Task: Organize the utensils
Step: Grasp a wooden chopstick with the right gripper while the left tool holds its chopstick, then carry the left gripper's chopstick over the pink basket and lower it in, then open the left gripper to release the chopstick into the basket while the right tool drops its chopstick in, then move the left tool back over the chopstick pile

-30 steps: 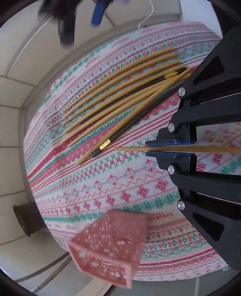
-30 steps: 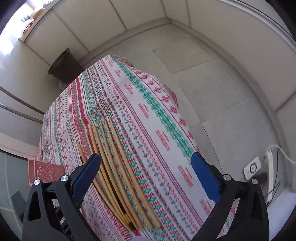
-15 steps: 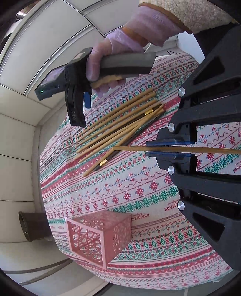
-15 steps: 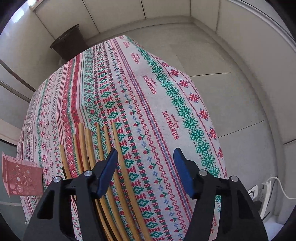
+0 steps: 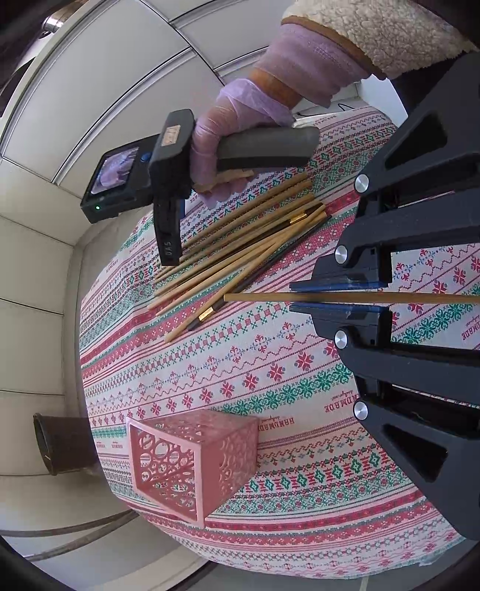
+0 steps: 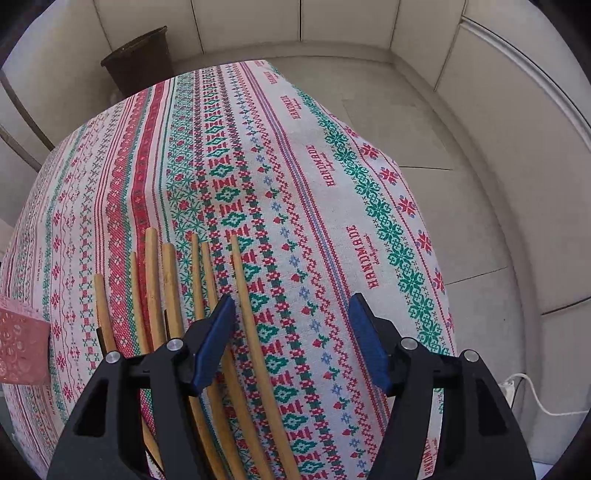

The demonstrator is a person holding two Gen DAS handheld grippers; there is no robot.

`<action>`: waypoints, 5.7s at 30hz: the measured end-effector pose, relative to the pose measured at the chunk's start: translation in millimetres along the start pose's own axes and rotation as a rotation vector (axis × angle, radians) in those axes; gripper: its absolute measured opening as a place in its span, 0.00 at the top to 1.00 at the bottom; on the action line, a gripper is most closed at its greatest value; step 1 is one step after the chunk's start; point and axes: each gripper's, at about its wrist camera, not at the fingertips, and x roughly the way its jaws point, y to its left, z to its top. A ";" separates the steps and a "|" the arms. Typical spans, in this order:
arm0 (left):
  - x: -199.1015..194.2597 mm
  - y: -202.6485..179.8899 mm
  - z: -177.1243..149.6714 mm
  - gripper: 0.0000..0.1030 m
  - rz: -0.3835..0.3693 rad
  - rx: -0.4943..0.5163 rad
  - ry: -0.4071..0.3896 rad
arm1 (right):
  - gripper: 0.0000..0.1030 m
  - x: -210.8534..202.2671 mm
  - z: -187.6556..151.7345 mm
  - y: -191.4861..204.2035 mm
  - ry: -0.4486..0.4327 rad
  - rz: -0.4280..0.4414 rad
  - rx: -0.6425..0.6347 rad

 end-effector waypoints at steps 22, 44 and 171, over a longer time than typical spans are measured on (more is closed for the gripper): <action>-101.5 -0.9 9.2 0.95 -0.051 0.016 -0.321 | 0.94 -181.1 -30.9 -44.5 -0.307 0.232 0.086; -47.4 31.9 36.2 0.68 0.099 0.083 0.067 | 0.94 -272.1 -7.1 -13.8 -0.494 0.468 0.132; -11.8 -1.6 -10.6 0.07 0.220 -0.034 -0.111 | 0.06 -211.1 -74.7 -93.4 -0.310 0.180 0.400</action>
